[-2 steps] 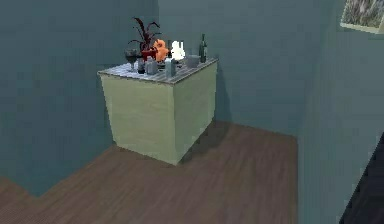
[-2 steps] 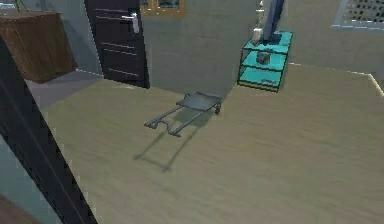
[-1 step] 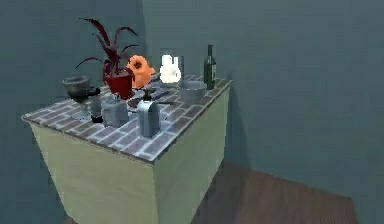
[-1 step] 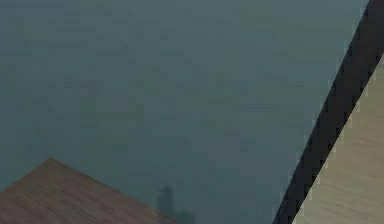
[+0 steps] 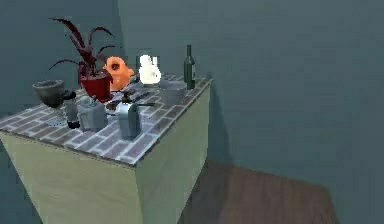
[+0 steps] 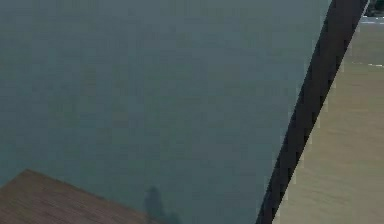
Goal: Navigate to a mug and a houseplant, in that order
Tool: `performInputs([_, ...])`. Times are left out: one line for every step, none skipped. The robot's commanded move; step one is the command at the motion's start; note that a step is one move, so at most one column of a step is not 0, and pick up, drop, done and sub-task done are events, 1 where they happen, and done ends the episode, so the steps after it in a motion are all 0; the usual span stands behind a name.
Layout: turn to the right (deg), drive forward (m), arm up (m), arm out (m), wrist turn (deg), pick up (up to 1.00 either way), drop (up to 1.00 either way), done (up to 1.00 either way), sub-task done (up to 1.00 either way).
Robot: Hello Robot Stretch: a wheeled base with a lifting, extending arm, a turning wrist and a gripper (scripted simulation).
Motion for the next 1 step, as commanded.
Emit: performInputs([0.0,0.15,0.00,0.00,0.0,0.00,0.00,0.00,0.00])
